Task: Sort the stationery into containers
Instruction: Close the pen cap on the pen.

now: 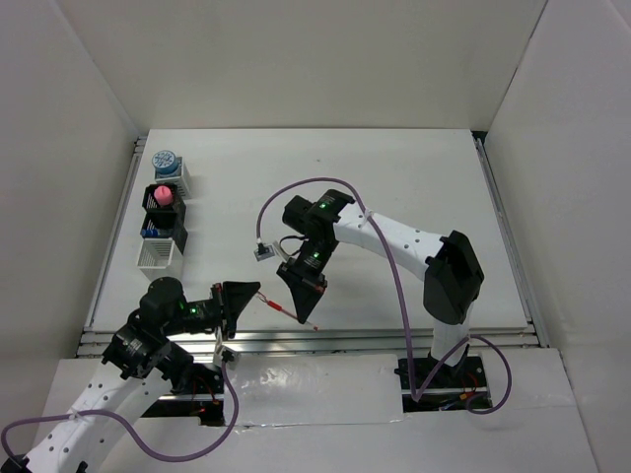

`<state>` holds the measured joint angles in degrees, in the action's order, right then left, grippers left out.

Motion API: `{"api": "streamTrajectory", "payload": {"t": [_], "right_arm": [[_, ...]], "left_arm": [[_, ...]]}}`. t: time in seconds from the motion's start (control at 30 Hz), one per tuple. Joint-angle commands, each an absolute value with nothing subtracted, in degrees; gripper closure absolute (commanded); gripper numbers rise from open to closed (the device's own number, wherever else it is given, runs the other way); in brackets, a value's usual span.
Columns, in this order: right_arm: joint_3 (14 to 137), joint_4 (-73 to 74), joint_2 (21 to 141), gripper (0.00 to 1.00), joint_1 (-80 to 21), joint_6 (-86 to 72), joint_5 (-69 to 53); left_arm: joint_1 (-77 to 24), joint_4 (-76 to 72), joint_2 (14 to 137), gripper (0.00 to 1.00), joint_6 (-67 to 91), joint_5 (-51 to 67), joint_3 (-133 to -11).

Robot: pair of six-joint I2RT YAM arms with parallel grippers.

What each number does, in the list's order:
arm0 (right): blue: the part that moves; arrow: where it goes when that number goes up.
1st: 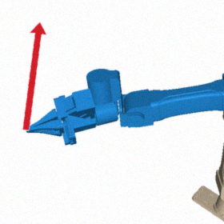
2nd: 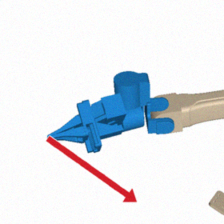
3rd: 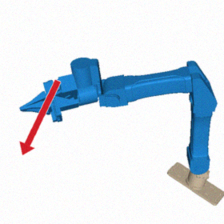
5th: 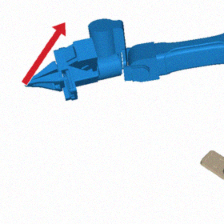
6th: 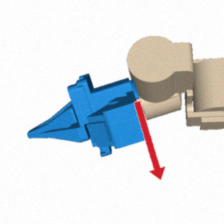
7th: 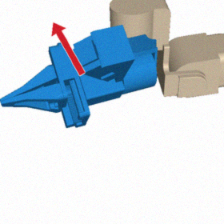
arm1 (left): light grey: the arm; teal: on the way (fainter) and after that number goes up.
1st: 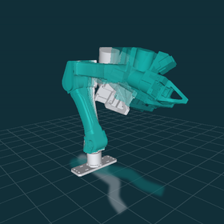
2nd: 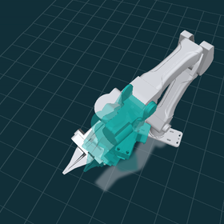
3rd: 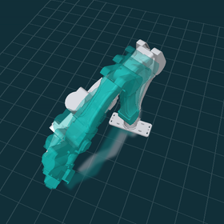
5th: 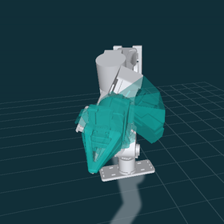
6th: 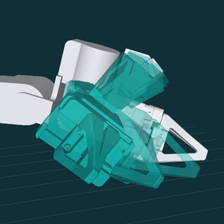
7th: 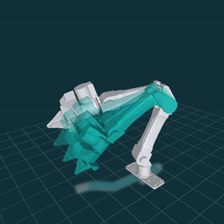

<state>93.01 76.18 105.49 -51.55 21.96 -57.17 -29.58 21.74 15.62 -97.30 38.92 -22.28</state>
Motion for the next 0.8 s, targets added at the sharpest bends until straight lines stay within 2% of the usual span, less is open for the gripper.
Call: {"api": "streamTrajectory", "payload": {"t": [0.0,0.77], "right_arm": [[94.4,82.4,105.4,1.0,-52.1,22.3,-57.2],[96.1,80.2,106.9,1.0,-51.5,18.7,-55.3]], "left_arm": [[-29.8,19.2,16.0,1.0,-97.7,41.7,-24.7],[-29.8,19.6,16.4,1.0,-96.9,42.7,-25.2]]}}
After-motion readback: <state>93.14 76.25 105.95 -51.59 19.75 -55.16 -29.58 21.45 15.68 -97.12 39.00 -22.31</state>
